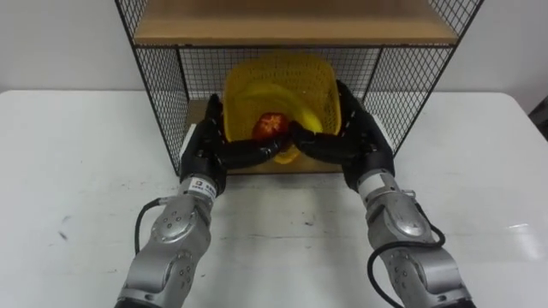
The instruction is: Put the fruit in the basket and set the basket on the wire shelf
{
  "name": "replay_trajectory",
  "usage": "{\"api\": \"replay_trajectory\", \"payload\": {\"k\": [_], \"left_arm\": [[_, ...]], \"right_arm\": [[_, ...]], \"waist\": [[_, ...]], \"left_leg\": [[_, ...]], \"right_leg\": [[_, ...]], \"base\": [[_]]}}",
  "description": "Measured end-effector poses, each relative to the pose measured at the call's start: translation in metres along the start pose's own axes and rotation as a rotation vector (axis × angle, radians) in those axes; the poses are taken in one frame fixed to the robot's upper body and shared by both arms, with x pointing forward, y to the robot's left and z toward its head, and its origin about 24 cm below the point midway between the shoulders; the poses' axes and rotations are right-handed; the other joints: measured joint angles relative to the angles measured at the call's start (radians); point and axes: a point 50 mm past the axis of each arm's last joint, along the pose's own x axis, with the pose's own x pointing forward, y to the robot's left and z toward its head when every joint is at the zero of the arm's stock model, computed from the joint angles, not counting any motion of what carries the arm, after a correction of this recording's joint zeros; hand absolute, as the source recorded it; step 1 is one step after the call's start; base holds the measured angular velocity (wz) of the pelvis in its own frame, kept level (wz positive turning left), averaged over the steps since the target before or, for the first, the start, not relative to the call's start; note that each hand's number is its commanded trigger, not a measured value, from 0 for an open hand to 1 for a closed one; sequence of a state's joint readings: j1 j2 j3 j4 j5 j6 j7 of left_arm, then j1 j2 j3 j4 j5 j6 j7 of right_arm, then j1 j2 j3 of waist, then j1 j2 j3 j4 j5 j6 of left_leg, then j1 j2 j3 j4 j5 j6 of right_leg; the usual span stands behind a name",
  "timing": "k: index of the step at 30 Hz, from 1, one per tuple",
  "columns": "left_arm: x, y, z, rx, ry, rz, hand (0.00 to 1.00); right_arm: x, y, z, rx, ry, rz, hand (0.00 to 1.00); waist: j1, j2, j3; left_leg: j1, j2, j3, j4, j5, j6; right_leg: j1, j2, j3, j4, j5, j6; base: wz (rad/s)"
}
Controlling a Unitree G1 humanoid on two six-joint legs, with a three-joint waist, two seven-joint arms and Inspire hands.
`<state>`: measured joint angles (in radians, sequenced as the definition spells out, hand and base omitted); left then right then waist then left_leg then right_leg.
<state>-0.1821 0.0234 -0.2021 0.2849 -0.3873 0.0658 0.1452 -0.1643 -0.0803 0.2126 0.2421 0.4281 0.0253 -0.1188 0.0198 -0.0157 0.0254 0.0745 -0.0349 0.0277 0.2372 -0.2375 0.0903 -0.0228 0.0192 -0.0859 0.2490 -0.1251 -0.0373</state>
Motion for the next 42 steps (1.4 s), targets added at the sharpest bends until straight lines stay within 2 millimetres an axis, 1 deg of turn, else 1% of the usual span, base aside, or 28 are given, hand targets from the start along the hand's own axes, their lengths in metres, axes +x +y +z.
{"api": "replay_trajectory", "payload": {"k": [2, 3, 8, 10, 15, 19, 27, 31, 35, 42], "left_arm": [[0.0, 0.002, -0.004, 0.008, 0.014, 0.008, 0.0], [0.0, 0.002, -0.004, 0.009, 0.015, 0.009, 0.0], [0.001, 0.003, -0.004, 0.009, 0.015, 0.012, 0.0], [0.001, 0.005, -0.004, 0.007, 0.017, 0.018, 0.0], [0.001, 0.007, -0.005, 0.002, 0.021, 0.026, 0.0], [0.002, 0.008, -0.006, -0.002, 0.024, 0.034, 0.0], [0.002, 0.012, -0.004, -0.009, 0.02, 0.051, 0.0], [0.002, 0.011, 0.004, -0.011, -0.012, 0.062, 0.0], [0.001, 0.011, 0.013, -0.018, -0.05, 0.078, 0.0], [0.001, 0.014, 0.017, -0.025, -0.067, 0.109, 0.0]], "right_arm": [[0.0, -0.003, -0.008, -0.002, 0.039, -0.014, 0.0], [0.0, -0.003, -0.009, -0.001, 0.044, -0.015, 0.0], [0.002, -0.004, -0.009, -0.003, 0.056, -0.016, 0.0], [0.003, -0.004, -0.011, -0.006, 0.065, -0.02, 0.0], [0.003, -0.005, -0.011, 0.001, 0.068, -0.019, 0.0], [0.003, -0.005, -0.012, 0.005, 0.079, -0.015, 0.0], [0.004, -0.006, -0.011, 0.007, 0.073, -0.017, 0.0], [0.005, -0.008, -0.005, 0.011, 0.05, -0.028, 0.0], [0.006, -0.01, -0.002, 0.035, 0.034, -0.041, 0.0], [0.006, -0.011, -0.002, 0.04, 0.032, -0.043, 0.0]], "waist": [[0.0, 0.0, -0.0003], [0.0, 0.0, -0.0003], [0.001, -0.001, -0.0006], [0.001, -0.003, -0.0022], [0.0, -0.009, -0.0027], [0.0, -0.012, -0.0048], [0.0, -0.012, -0.0052], [-0.002, -0.011, -0.0057], [0.0, -0.011, -0.0086], [0.001, -0.012, -0.0103]], "left_leg": [[0.009, 0.0, -0.001, -0.008, 0.0, 0.0], [0.009, 0.0, -0.001, -0.011, 0.0, 0.0], [0.01, 0.0, -0.001, -0.014, 0.0, -0.001], [0.011, 0.0, -0.001, -0.014, 0.0, -0.001], [0.023, 0.001, 0.002, -0.016, 0.001, -0.001], [0.025, 0.001, 0.002, -0.017, 0.001, -0.001], [0.024, 0.002, -0.001, -0.015, 0.001, -0.001], [0.024, 0.002, -0.003, -0.012, 0.001, -0.002], [0.027, 0.002, -0.003, -0.007, 0.002, -0.003], [0.041, 0.003, -0.005, -0.016, 0.002, -0.003]], "right_leg": [[0.011, 0.0, -0.001, -0.003, 0.0, 0.0], [0.011, 0.0, -0.002, -0.003, 0.0, 0.0], [0.011, 0.001, -0.003, -0.004, 0.0, 0.0], [0.012, 0.001, -0.002, -0.004, 0.0, -0.001], [0.018, 0.001, 0.001, -0.004, 0.0, -0.001], [0.023, 0.002, 0.0, -0.009, 0.001, -0.002], [0.024, 0.002, -0.004, -0.011, 0.003, -0.004], [0.024, 0.002, -0.005, -0.012, 0.003, -0.004], [0.028, 0.002, -0.005, -0.012, 0.004, -0.005], [0.041, 0.002, -0.01, -0.012, 0.004, -0.005]], "base": [[0.0], [0.0], [0.0], [0.0], [0.0], [0.0], [0.0], [0.0], [0.0], [0.0]]}}
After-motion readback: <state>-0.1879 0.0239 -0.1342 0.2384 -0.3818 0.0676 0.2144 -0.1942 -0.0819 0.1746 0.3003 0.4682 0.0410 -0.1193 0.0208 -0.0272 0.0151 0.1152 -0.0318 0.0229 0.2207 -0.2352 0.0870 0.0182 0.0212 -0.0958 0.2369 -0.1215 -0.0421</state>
